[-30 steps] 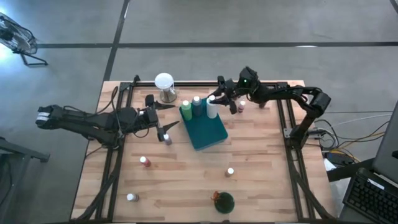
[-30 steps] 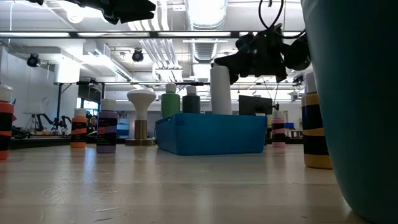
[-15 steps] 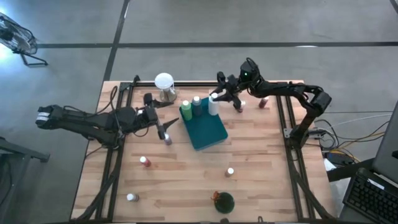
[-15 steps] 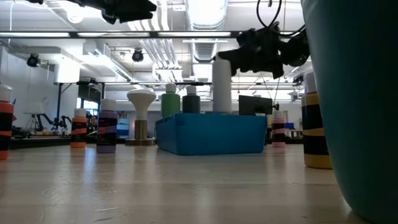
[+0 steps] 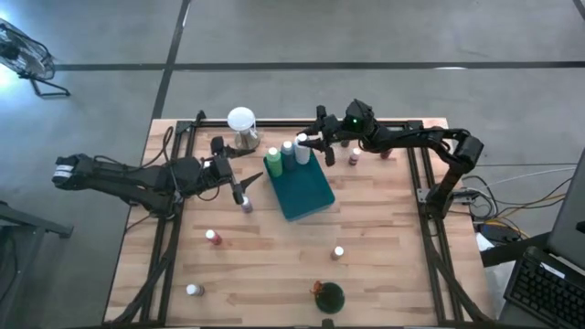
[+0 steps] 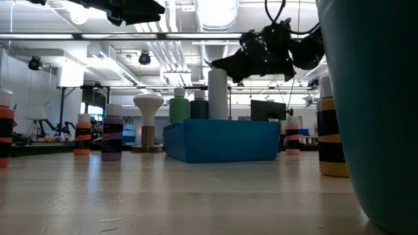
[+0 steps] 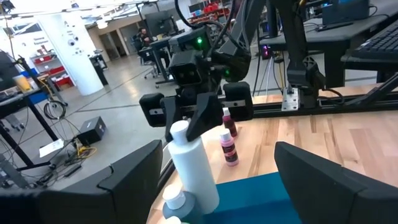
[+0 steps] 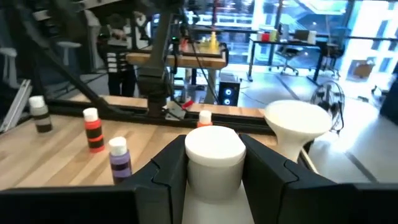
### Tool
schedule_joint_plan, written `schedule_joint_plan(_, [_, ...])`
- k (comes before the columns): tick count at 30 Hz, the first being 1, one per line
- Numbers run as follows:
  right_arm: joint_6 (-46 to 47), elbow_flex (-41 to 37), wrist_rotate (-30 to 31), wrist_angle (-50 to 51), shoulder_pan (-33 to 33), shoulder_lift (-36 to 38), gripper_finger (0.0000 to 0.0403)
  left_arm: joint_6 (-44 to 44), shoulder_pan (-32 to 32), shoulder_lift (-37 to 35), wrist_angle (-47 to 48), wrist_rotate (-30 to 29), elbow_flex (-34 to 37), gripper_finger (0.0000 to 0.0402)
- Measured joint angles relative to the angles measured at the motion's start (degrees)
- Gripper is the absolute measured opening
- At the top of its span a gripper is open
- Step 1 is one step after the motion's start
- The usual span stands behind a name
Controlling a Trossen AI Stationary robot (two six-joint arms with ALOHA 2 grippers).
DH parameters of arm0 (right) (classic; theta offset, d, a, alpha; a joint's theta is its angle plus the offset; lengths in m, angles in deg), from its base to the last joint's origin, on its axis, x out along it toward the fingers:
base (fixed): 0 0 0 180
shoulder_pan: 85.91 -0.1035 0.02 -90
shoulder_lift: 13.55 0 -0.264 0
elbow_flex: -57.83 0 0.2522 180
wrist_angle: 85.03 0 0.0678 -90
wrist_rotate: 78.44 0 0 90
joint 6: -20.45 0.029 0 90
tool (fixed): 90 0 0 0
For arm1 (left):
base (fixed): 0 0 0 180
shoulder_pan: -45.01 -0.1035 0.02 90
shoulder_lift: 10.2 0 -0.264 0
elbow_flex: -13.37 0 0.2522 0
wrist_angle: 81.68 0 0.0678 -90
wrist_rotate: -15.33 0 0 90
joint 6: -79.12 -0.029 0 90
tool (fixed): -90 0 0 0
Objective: Pick & Place Paint Supplies
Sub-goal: Put the white paint bottle into the blue bin
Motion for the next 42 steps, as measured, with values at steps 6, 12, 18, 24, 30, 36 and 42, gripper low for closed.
schedule_joint_plan(6, [4.58,-0.72,2.06,-4.78,-0.07,-3.63,0.0115,-0.03,0.00,0.25,0.23,0.01,0.04,0.0314])
schedule_joint_plan(12, [3.38,-0.82,5.86,-4.46,-0.30,-4.70,0.0115,-0.12,0.00,0.25,0.56,0.00,0.04,0.0314])
schedule_joint_plan(18, [3.31,-3.52,11.32,-6.01,-1.07,-4.74,0.0115,-1.21,0.00,0.25,0.55,-0.01,0.04,0.0314])
schedule_joint_plan(24, [3.30,-8.48,20.11,-17.14,-3.61,-4.75,0.0115,-1.40,0.00,0.25,0.55,-0.01,0.04,0.0314])
schedule_joint_plan(30, [2.11,-8.72,28.45,-17.56,-5.51,-5.26,0.0115,-1.51,-0.02,0.25,0.33,-0.01,0.04,0.0314])
schedule_joint_plan(36, [3.38,-8.74,33.34,-17.61,-6.85,-6.52,0.0115,-1.51,-0.04,0.25,0.36,-0.01,0.04,0.0314])
schedule_joint_plan(42, [2.54,-8.92,40.95,-17.57,-9.17,-7.76,0.0115,-1.60,-0.04,0.25,0.45,-0.01,0.04,0.0314])
